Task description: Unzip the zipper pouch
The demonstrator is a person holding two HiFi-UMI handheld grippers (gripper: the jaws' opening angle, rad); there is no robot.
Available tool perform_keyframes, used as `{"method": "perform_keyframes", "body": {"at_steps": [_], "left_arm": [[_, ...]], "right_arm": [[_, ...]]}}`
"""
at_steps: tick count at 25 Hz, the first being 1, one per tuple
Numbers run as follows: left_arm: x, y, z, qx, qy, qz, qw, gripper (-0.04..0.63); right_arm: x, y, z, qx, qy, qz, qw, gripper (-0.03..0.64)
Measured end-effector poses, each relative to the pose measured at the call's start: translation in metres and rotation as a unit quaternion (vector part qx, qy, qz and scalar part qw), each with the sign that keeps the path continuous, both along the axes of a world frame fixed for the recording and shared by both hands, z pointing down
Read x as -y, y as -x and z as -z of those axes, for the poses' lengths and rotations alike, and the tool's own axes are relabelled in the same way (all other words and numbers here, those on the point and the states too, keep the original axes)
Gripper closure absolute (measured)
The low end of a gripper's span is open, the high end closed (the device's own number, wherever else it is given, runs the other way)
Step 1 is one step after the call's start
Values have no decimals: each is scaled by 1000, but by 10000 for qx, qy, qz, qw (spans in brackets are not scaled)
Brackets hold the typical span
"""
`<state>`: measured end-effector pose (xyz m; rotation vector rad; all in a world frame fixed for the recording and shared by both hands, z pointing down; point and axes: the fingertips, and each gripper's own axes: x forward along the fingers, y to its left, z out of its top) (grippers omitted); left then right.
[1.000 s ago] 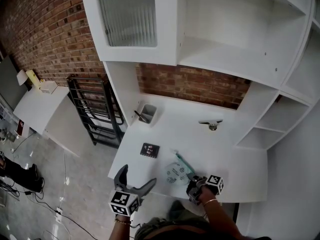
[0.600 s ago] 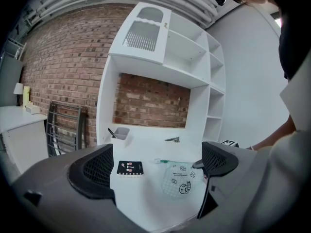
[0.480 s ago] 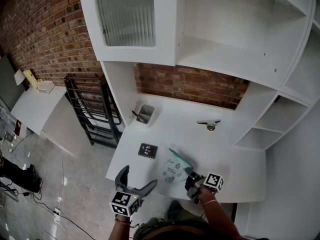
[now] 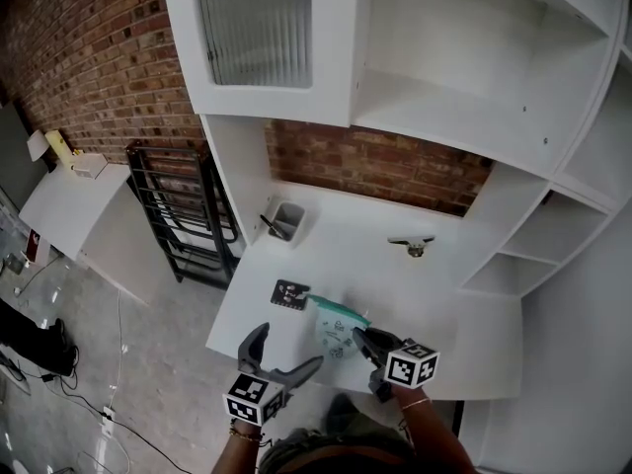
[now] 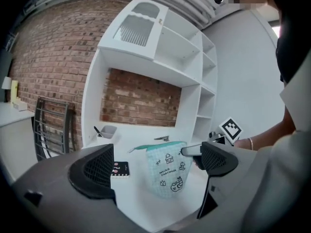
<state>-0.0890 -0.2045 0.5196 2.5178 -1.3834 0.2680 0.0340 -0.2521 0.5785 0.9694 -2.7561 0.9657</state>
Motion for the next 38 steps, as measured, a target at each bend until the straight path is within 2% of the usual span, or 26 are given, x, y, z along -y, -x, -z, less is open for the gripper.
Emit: {"method": "perform_keyframes", "body": {"at_steps": [2,5,8,12,15,18,22,25,30,34,36,38], "left_arm": [[-1,-5,3,70,-56,-69,9999,32],[-4,-17,9,-139,-78,-327,9993,50],[-9,-33,16,-461,27,-699,9965,170],[-9,-54,11,-670,284,-899,9933,206],[-9,-68,10,-1077,587,-978,9876,250],[-5,-76,15,-1281,667,-980,9847,275],[3,-83,21,-907,474,-1074,9889,353],[8,-89,24,-1021,492,-1166,9867,364],[12,-90,19,-1296,907,-1189,9802,368],[15,-91,13,-1464,1164,-1172,9753,424],[16,-93,11,-1479,1256,-1238,9732,436],[16,-93,9,-1381,1320,-1283,9732,439]], "right_arm": [[-4,5,10,-406,-461,168,9980,609],[-12,9,20,-1116,-1175,416,9859,609],[-19,11,28,-1775,-1775,613,9660,609],[-22,4,34,-2220,-2260,672,9461,609],[-27,2,39,-2533,-2545,740,9304,609],[-35,2,42,-2948,-2887,894,9065,609],[-41,3,43,-3573,-3380,1069,8641,609],[-45,5,41,-3885,-3673,1154,8372,609],[-49,9,46,-4213,-3988,1268,8046,609],[-51,12,44,-4538,-4299,1417,7676,609],[-51,14,42,-4713,-4394,1501,7499,609],[-51,15,40,-4835,-4458,1556,7371,609]]}}
